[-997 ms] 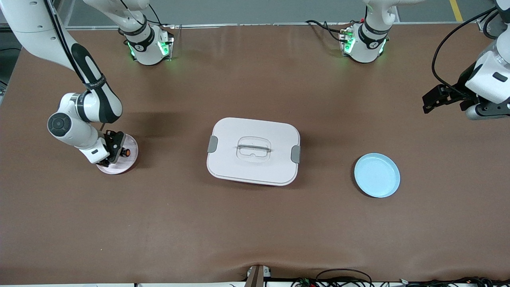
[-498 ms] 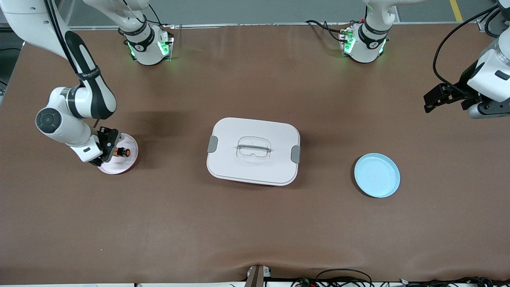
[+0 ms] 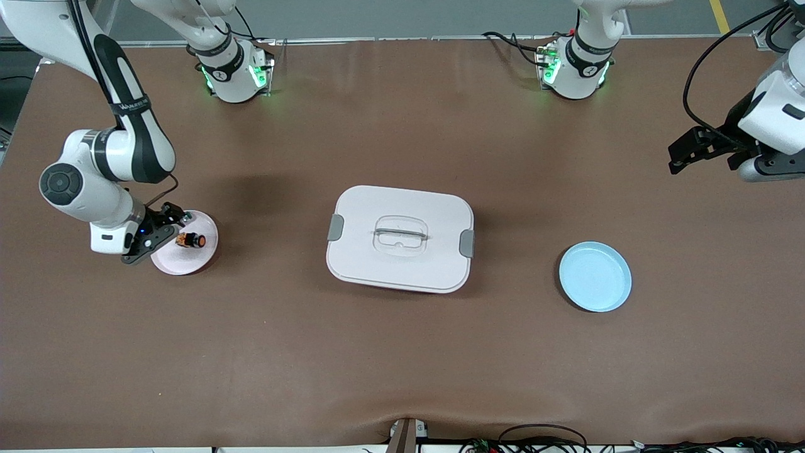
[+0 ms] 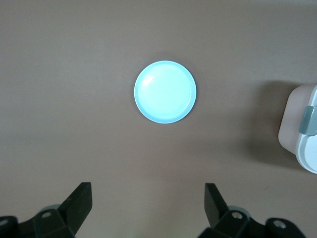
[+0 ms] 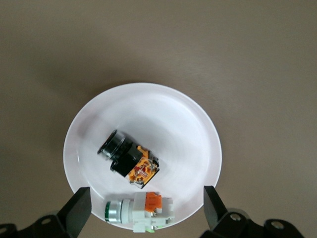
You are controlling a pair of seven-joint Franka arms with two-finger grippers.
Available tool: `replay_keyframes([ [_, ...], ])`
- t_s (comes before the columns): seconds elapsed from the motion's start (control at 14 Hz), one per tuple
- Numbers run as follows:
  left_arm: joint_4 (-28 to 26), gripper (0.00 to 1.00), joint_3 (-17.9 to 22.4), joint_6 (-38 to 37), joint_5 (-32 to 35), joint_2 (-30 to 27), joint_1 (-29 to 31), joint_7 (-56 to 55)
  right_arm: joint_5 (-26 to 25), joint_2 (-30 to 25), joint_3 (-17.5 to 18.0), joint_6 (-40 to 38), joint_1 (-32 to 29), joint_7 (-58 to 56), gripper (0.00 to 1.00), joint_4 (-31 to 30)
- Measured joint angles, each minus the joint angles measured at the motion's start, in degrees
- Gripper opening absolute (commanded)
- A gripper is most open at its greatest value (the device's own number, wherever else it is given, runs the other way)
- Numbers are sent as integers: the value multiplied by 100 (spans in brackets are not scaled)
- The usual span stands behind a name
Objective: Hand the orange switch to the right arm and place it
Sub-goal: 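Lower the switch onto the white plate and open the right gripper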
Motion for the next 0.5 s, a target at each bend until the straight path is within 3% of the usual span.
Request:
replay_keyframes([
  [0.21,-1,100,-1,-23,-6,-11,0,1,-3,0,41,84,19,1599,100,9],
  [0.5,-10,100,-1,-26,-6,-11,0,2,-2,0,51,35,71,2127,100,31],
])
